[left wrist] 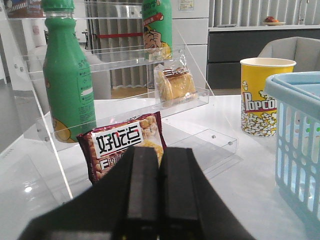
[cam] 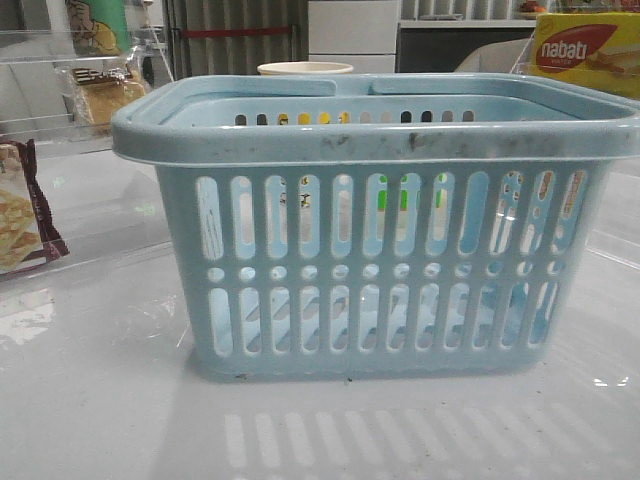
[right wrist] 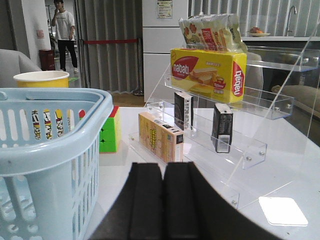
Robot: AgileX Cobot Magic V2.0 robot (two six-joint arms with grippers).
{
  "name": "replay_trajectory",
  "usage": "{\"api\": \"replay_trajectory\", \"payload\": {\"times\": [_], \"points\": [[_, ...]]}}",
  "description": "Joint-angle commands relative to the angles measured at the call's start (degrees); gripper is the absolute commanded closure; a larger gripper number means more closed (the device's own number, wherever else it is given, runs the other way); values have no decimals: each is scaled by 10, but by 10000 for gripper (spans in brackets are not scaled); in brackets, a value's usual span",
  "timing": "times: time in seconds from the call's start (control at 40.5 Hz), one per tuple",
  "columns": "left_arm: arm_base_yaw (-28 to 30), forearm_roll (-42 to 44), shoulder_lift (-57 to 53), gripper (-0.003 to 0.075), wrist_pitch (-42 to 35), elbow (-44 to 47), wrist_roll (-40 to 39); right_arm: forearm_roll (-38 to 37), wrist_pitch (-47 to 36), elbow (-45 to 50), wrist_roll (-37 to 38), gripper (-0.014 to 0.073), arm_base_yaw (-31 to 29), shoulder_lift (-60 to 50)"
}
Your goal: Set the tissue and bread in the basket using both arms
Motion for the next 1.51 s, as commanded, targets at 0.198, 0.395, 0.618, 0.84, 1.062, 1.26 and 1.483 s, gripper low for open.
{"api": "replay_trajectory", "payload": {"times": [0.198, 0.395, 0.618, 0.84, 1.062, 1.26, 1.483], "points": [[-3, 0, -9, 625, -51, -1, 0, 0, -49, 0, -1, 524, 0, -10], [-3, 0, -9, 625, -51, -1, 0, 0, -49, 0, -1, 524, 0, -10], [-3, 0, -9, 625, -51, -1, 1, 0, -49, 0, -1, 524, 0, -10], [-3, 0, -9, 625, -86, -1, 1, 0, -84, 0, -2, 524, 0, -10], [-3, 0, -9, 625, -120, -35, 0, 0, -80, -34, -1, 524, 0, -10], [-3, 0, 7, 625, -22, -157, 0, 0, 29, -155, -2, 524, 0, 2], [-3, 0, 100, 625, 95, -324, 0, 0, 107, -297, -2, 524, 0, 91]]}}
